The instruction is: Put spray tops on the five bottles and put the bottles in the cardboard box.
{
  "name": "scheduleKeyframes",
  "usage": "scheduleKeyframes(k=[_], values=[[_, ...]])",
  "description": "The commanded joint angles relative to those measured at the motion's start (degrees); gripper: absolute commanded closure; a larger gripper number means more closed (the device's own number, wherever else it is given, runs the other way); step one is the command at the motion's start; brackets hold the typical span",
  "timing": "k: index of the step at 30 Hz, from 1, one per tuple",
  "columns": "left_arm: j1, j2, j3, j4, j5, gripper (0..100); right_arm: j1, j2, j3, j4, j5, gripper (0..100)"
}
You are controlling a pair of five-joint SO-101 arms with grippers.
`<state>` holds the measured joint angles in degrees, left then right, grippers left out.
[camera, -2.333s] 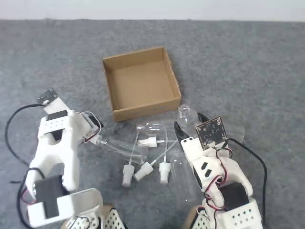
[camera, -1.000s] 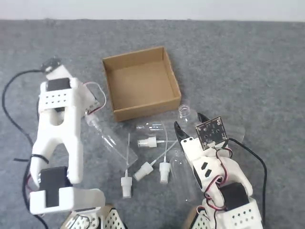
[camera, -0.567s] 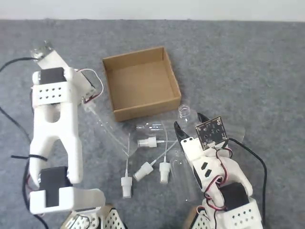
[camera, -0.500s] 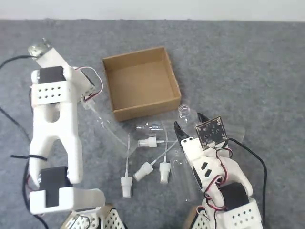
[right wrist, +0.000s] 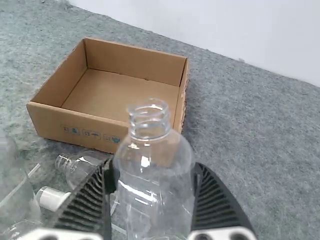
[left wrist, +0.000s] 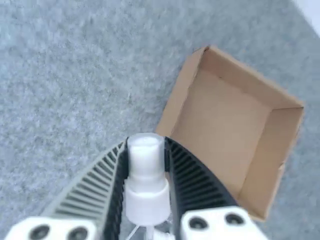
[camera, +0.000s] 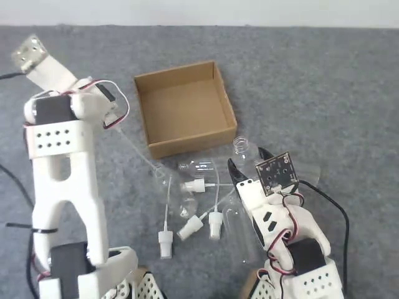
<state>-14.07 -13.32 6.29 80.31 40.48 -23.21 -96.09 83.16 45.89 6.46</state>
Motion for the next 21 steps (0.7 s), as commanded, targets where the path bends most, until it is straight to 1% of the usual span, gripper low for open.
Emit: scheduleKeyframes(k=[1, 21], values=[[0.4, -4.2, -3.3, -1.9, 3.1, 99, 0.2, -1.2, -0.8, -1.5, 0.4, 99.3], [0.4, -15.2, -3.3, -2.5, 3.9, 99, 0.2, -1.2, -0.7, -1.5, 0.4, 99.3]])
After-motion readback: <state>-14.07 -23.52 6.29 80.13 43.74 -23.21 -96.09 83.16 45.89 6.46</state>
